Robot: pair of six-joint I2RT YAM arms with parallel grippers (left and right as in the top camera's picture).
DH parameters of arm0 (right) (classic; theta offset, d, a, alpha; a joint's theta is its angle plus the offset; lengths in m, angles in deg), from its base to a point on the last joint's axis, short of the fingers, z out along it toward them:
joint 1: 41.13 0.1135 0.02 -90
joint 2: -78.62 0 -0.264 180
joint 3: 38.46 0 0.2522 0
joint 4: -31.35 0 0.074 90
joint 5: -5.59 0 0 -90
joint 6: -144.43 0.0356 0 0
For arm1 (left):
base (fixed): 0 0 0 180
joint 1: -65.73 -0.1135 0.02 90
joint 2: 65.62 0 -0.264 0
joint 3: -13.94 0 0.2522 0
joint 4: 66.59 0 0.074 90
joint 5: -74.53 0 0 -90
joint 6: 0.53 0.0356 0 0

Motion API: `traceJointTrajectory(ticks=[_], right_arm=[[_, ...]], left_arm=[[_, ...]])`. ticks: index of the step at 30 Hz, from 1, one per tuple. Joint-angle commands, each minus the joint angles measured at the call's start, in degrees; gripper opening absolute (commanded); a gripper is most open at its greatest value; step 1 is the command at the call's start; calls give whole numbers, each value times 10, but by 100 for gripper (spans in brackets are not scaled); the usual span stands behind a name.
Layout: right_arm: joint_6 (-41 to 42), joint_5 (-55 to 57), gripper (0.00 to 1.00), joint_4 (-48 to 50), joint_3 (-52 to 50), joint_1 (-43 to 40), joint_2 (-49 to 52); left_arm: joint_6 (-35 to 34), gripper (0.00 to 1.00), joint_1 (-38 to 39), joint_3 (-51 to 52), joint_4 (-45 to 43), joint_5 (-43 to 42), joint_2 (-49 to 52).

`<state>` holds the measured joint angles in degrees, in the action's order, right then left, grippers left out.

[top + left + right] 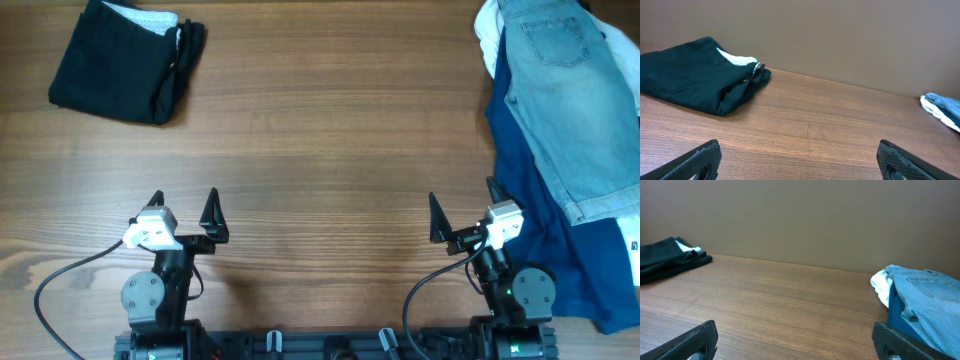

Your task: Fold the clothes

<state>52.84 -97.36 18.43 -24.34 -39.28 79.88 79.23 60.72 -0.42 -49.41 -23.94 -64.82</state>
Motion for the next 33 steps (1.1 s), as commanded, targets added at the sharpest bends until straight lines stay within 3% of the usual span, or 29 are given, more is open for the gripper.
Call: traceJointTrajectory(ticks=[1, 7, 10, 22, 27, 33], right_arm=[[2, 7, 100, 2, -1, 2, -3], [-2, 11, 100, 1, -1, 2, -3], [-60, 40, 100, -1, 0, 2, -3], [-59, 40, 100, 12, 0, 2, -3], [10, 9, 100, 70, 0, 2, -2], [-18, -2, 100, 90, 83, 2, 61]], left_arm=[[-7, 100, -3, 3, 2, -7, -4], [-7, 100, -3, 3, 2, -7, -4], [-7, 100, -3, 3, 2, -7, -4], [-7, 100, -3, 3, 1, -7, -4], [-27, 100, -3, 3, -2, -7, -4], [-42, 100, -3, -5, -92, -11, -4]])
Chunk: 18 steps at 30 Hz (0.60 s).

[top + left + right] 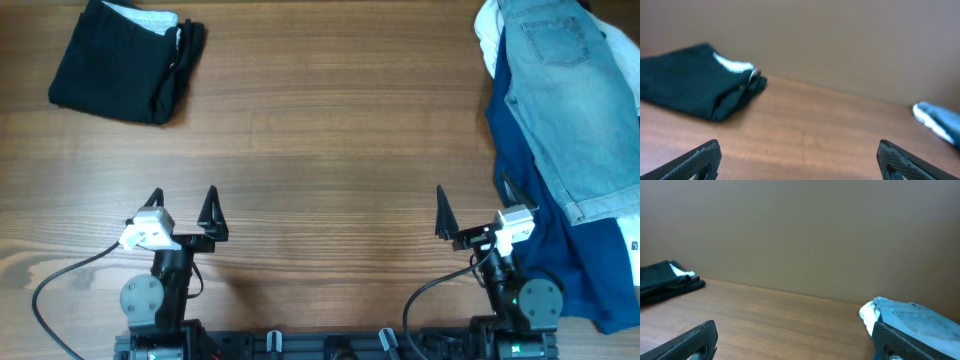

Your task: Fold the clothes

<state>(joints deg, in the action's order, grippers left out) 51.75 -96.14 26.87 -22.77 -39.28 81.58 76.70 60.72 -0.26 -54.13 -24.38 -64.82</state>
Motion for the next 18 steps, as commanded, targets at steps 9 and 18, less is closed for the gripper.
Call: traceJointTrajectory(ticks=[9, 18], right_arm=[[-49, -70, 100, -78, 404, 2, 416], [-66, -114, 100, -384, 806, 2, 784]], left_arm=[[-10, 100, -4, -135, -15, -7, 85], [-7, 100, -3, -428, 214, -8, 421]])
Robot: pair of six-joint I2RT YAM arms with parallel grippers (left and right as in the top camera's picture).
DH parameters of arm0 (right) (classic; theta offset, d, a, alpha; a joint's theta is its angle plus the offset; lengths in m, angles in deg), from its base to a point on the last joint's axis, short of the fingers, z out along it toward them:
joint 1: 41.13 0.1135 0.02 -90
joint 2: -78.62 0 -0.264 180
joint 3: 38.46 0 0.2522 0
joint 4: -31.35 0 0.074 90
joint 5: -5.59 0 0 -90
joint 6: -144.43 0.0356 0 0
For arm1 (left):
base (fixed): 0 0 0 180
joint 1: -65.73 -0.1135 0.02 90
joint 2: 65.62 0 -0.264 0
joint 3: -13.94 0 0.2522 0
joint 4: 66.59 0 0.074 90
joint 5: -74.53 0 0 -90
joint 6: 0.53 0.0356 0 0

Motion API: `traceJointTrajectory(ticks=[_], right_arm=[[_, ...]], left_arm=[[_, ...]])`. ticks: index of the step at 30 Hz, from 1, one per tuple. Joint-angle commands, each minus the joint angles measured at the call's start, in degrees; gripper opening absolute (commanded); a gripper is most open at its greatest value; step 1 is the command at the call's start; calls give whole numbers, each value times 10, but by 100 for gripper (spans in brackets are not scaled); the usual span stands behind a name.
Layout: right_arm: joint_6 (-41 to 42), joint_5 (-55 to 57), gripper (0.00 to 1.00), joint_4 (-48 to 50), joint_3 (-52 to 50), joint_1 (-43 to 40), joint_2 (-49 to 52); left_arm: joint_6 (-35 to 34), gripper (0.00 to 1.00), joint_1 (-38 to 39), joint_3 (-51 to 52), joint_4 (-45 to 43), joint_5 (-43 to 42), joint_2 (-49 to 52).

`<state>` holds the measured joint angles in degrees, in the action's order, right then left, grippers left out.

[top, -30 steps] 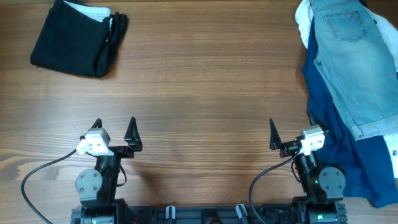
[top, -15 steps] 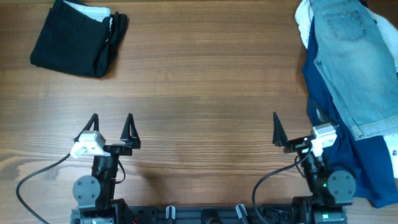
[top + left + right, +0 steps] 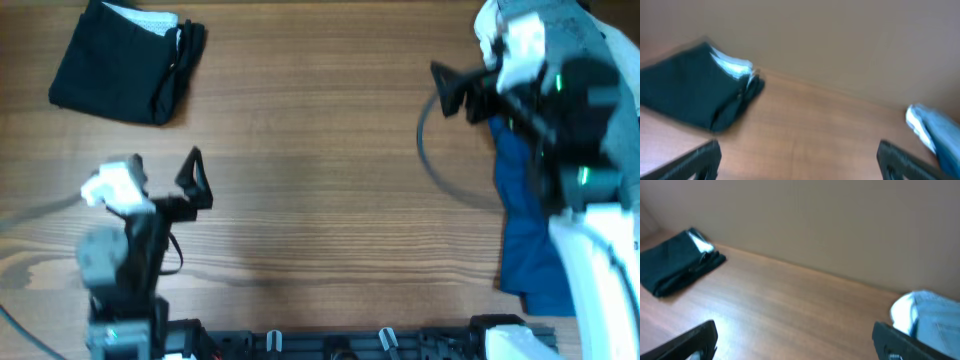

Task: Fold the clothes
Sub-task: 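Reach the right gripper into the clothes pile toward the light-blue jeans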

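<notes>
A folded black garment [image 3: 120, 60] lies at the table's far left, also seen as the black garment [image 3: 690, 100] and the black garment [image 3: 680, 267] in the wrist views. An unfolded pile lies on the right: a dark blue garment [image 3: 520, 210] and a white piece [image 3: 488, 30], with the rest hidden under my right arm. My right gripper [image 3: 462, 85] hangs open and empty at the pile's left edge. My left gripper [image 3: 160, 172] is open and empty over bare wood at front left. Both wrist views are blurred.
The wooden table [image 3: 320, 150] stretches between the two heaps. The arm bases and a black rail [image 3: 330, 345] line the front edge. A plain brown wall [image 3: 815, 220] stands behind the table. The pile's light blue cloth [image 3: 935, 130] shows at the left wrist view's right edge.
My right arm was low near the front edge and is now raised, reaching over the pile at the far right. My left arm has lifted and shifted left. Both grippers remain open.
Both arms rested at the front edge, grippers open. A second later the right arm had turned slightly right and the left barely moved. Now both are raised, the right over the pile. The clothes have not moved.
</notes>
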<state>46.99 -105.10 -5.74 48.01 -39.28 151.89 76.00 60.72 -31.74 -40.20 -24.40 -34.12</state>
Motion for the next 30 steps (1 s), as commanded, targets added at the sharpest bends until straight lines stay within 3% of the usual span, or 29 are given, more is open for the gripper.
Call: traceJointTrajectory(ticks=[1, 5, 8, 11, 20, 24, 26, 30], right_arm=[[-18, -24, 100, -75, 127, 2, 112], [-10, -31, 100, -32, 154, 2, 186], [19, 13, 100, 11, 154, -16, 205], [47, 75, 97, 56, 154, -90, 232], [77, 74, 95, 70, 154, -299, 359], [118, 107, 93, 76, 154, -323, 438], [132, 118, 85, 84, 154, -325, 471], [195, 139, 81, 108, 153, -325, 516]], left_arm=[[12, 100, -3, -152, 114, -14, 155], [45, 100, -3, -338, 310, -42, 360], [44, 100, -3, -380, 337, -42, 445], [40, 100, -3, -381, 333, -55, 512], [40, 100, -3, -381, 313, -63, 556], [40, 100, -3, -381, 316, -72, 556], [40, 100, -3, -381, 315, -71, 556], [40, 100, -3, -381, 316, -71, 556]])
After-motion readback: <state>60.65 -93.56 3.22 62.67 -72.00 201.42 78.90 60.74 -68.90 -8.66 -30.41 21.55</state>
